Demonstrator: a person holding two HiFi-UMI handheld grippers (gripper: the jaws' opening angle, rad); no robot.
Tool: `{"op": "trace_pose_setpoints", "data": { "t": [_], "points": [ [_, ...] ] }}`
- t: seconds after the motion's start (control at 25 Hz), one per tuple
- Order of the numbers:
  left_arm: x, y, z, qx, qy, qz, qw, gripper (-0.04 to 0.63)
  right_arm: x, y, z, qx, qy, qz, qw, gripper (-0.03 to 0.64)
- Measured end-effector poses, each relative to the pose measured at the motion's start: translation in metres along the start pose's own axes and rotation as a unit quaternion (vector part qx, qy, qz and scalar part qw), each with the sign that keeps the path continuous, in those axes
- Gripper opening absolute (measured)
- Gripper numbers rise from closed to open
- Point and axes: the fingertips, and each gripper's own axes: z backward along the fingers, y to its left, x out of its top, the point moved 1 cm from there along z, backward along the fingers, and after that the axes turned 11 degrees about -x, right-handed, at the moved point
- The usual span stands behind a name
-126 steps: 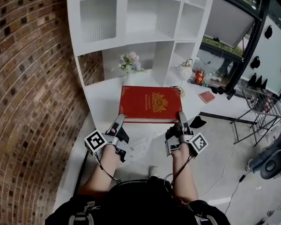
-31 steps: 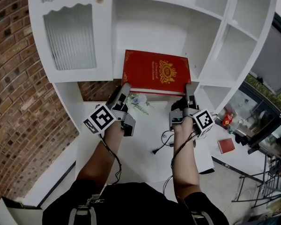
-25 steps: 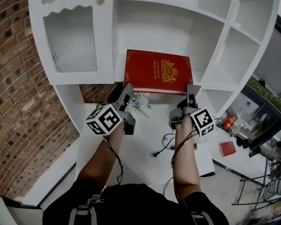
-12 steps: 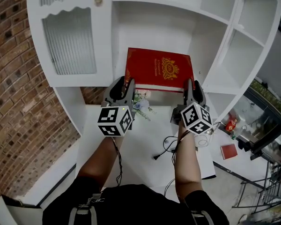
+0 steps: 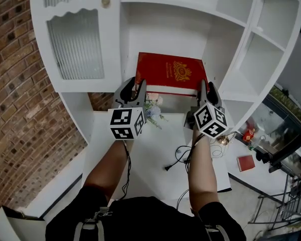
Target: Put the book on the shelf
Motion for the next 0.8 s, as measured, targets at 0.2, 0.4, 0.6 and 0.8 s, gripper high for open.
{"op": "trace_pose_setpoints", "data": {
  "t": [0.2,0.4,0.6,0.8],
  "points": [
    [0.001,0.008,-0.011,0.007,0.010,0.021,0.9997,0.137,0.000,0.002,-0.016,-0.001,0.027,-0.002,1.000,0.164],
    [-0.002,0.014,-0.024,0.016,0.025,0.018,0.9994,0.137,-0.003,0.002,-0.032,-0.012,0.048,0.020,0.999,0.164],
    [-0.001,0.015,-0.028,0.018,0.029,-0.001,0.9994,0.137,-0.003,0.003,-0.037,-0.017,0.047,0.021,0.999,0.164],
    [-0.001,0.017,-0.023,0.007,0.016,0.038,0.9991,0.140,-0.002,0.003,-0.035,-0.030,0.039,0.042,0.998,0.164]
  ]
}}
